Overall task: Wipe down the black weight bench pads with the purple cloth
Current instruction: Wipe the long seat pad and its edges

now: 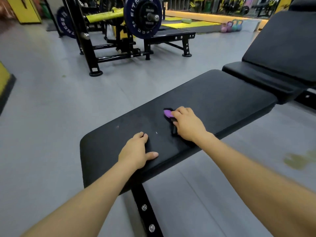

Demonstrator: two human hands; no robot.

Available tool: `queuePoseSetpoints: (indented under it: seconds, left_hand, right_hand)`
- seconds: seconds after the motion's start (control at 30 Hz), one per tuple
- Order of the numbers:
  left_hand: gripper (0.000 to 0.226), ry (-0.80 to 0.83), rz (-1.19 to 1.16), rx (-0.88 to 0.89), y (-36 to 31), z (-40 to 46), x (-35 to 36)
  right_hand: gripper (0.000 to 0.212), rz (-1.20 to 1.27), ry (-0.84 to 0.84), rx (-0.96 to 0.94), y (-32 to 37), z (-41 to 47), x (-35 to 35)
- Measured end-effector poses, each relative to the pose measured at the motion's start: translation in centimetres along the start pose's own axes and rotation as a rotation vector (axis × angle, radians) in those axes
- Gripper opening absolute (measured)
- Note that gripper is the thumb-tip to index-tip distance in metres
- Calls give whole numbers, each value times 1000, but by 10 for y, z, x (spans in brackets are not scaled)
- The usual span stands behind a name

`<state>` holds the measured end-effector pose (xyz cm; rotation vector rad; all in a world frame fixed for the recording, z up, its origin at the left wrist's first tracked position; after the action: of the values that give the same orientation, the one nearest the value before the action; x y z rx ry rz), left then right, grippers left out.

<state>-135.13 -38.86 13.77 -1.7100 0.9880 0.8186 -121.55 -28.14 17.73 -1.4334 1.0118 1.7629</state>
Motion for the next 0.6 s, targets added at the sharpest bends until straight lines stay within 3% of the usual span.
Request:
queuePoseSetpoints:
  seconds: [0.13, 0.27, 0.37, 0.53, 0.6]
  left_hand:
    - [82, 25, -44, -61, 2, 4, 0]
    - [81, 23, -44, -84, 4, 7, 1]
    - [81, 27, -17, -94, 6, 9, 3]
    - [81, 29, -4, -106, 6, 8, 3]
    - [81, 30, -1, -109, 5, 7, 3]
  right_hand:
    - [42, 23, 105, -185, 4, -35, -1]
    - [38, 7, 5, 131, -96, -19, -38]
    - [36, 19, -95, 253, -102, -30, -41]
    - [44, 127, -18, -107, 25, -56, 0]
    - [39, 151, 35, -205, 31, -60, 2]
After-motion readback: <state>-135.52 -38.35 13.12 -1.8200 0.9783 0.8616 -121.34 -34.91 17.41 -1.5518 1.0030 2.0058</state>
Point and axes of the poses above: each hand's wrist, its own z-axis towards the middle knuckle, its own x-axis out of the palm, y = z × x, the point moved 10 cm from there along z, towards the middle knuckle, and after that the axes turned 7 degrees about y, right-handed, at the moved point
